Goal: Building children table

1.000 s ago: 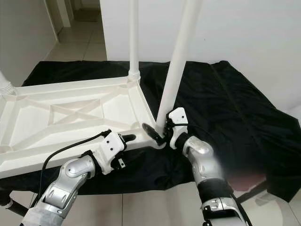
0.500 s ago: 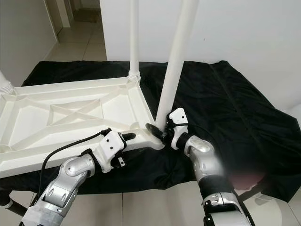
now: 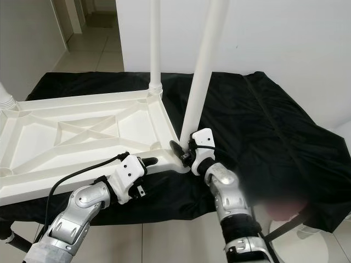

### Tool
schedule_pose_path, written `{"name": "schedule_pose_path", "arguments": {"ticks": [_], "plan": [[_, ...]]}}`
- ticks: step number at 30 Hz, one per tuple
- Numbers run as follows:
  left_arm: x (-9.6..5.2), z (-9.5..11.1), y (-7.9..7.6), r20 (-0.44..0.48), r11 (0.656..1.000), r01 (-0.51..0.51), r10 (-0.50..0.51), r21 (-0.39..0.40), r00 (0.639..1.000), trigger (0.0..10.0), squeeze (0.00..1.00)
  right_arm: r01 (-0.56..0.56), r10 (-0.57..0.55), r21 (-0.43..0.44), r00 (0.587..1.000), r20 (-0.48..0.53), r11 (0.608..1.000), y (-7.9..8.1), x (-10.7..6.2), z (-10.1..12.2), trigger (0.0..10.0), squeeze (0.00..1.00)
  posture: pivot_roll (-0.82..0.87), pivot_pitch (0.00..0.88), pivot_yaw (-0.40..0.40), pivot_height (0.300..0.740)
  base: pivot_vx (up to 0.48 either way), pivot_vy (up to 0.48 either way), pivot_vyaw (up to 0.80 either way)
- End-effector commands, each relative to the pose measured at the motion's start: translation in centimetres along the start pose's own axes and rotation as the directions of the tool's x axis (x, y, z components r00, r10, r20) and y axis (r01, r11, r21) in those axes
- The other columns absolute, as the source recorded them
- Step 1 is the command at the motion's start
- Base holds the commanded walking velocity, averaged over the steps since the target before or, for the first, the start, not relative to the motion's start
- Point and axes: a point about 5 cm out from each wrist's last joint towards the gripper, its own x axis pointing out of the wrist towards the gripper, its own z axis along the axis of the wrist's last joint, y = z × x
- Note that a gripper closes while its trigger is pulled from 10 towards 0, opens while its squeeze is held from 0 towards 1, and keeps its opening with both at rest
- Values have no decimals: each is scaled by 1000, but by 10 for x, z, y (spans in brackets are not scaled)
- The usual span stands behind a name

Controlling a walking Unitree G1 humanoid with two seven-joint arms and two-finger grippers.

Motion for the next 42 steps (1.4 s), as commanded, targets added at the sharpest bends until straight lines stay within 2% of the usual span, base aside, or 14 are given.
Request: {"name": "schedule_pose_path", "arguments": {"ticks": [1, 2, 4, 5, 8, 14, 15, 19, 29, 30, 31, 32, 38, 42], "plan": [[1, -1, 1, -9, 998, -68, 68, -1, 998, 10000, 0, 79, -78, 25, 995, -59, 997, 4, -4, -12, 10000, 0, 20, 0, -15, 740, 0, 0, 0], [1, -1, 1, -9, 998, -68, 68, -1, 998, 10000, 0, 79, -78, 25, 995, -59, 997, 4, -4, -12, 10000, 0, 20, 0, -15, 740, 0, 0, 0], [1, -1, 2, -8, 998, -68, 68, 0, 998, 10000, 0, 179, -174, 53, 981, -84, 982, 6, -6, -15, 10000, 0, 21, 0, -17, 740, 0, 0, 0], [1, -1, 2, -8, 998, -68, 68, 0, 998, 10000, 0, 179, -174, 53, 981, -84, 982, 6, -6, -15, 10000, 0, 21, 0, -17, 740, 0, 0, 0], [1, -1, 1, -8, 998, -67, 67, 1, 998, 10000, 0, 311, -303, 73, 947, -107, 948, 11, -8, -16, 10000, 0, 19, 0, -19, 740, 0, 0, 0], [2, -1, 1, -6, 998, -66, 66, 0, 998, 10000, 0, 399, -389, 95, 915, -107, 912, 15, -7, -14, 10000, 0, 19, 0, -19, 740, 0, 0, 0], [2, -1, 1, -5, 998, -68, 68, -1, 998, 10000, 0, 428, -418, 121, 903, -102, 896, 17, -7, -12, 10000, 0, 24, 0, -27, 740, 0, 0, 0], [2, -1, 1, -4, 997, -72, 72, -3, 997, 10000, 0, 450, -441, 137, 893, -90, 882, 23, -2, -4, 10000, 0, 24, 0, -27, 740, 0, 0, 0], [1, 0, 3, 0, 997, -81, 81, -6, 997, 10000, 0, 416, -413, 137, 909, -49, 899, 21, -3, 2, 10000, 0, 27, 0, -30, 740, 0, 0, 0], [1, 1, 3, 9, 996, -91, 91, -23, 996, 10000, 0, 419, -416, 134, 908, -46, 898, 19, -5, 2, 10000, 616, 28, 0, -33, 740, 0, 0, 0], [1, 1, 3, 9, 996, -91, 91, -23, 996, 10000, 0, 419, -416, 134, 908, -46, 898, 19, -5, 2, 10000, 616, 28, 0, -33, 740, 0, 0, 0], [1, 3, 4, 24, 994, -104, 105, -46, 994, 10000, 0, 416, -414, 139, 909, -45, 899, 18, -5, 2, 10000, 1000, 28, 0, -33, 740, 0, 0, 0], [1, 6, 9, 39, 987, -144, 147, -74, 988, 10000, 0, 369, -370, 143, 929, -15, 919, 18, -5, 6, 10000, 1000, 26, 0, -33, 740, 0, 0, 0], [0, 8, 12, 41, 982, -176, 179, -67, 983, 10000, 0, 267, -275, 141, 961, 40, 953, 14, -9, 13, 10000, 1000, 26, 0, -29, 740, 0, 0, 0]]}}
